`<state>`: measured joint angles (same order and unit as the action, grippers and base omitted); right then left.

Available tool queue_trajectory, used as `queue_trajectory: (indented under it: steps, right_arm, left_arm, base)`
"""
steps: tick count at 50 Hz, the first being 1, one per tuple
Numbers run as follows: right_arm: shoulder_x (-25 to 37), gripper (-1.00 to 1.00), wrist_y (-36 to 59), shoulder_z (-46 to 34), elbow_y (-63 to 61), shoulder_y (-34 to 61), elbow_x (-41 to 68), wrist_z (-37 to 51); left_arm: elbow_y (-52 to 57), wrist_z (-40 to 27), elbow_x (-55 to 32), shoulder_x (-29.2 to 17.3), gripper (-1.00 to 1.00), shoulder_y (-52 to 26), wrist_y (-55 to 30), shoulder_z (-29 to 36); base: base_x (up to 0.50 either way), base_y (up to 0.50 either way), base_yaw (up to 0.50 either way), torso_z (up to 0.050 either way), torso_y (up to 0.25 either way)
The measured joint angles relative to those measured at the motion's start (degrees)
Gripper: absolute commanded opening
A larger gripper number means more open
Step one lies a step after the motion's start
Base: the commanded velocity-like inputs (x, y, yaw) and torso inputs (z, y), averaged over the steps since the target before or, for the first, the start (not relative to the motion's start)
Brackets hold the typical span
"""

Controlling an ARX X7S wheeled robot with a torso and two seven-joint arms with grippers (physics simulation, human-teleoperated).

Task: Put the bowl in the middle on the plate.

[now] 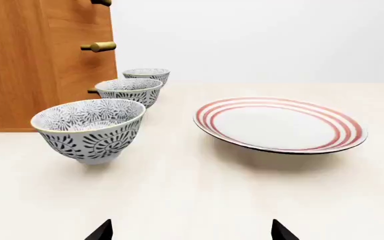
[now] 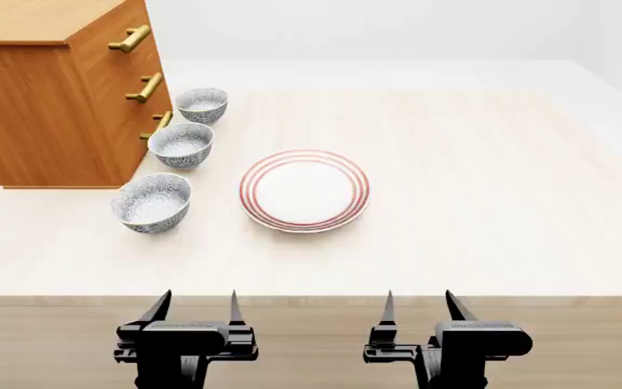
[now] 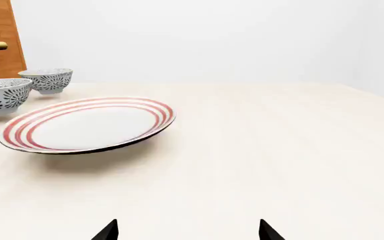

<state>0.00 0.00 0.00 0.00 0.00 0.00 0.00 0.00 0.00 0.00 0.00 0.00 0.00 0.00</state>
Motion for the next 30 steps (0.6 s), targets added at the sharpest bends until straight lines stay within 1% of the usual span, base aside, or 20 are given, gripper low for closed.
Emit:
queue_trajectory:
  steps: [20, 24, 30]
  right_arm:
    - [2.3, 1.0, 1.1, -3.3, 0.5, 0.2, 0.6, 3.8]
    - [3.0, 1.0, 5.9, -3.3, -3.9, 0.6, 2.1, 3.9]
    - [5.3, 1.0, 22.6, -3.2, -16.3, 4.5, 4.8, 4.7]
  left_arm:
    - [0.0, -3.1, -1.5, -2.3, 1.0, 0.0, -0.2, 3.2]
    - [4.2, -3.6, -1.7, -3.0, 1.0, -0.5, -5.0, 4.0]
    - [15.4, -3.9, -3.1, -4.0, 1.0, -4.7, -18.9, 4.5]
  base:
    - [0.0, 0.0, 0.0, 0.0, 0.0]
    - [0.0, 0.0, 0.0, 0.0, 0.0]
    - [0.0, 0.0, 0.0, 0.0, 0.0]
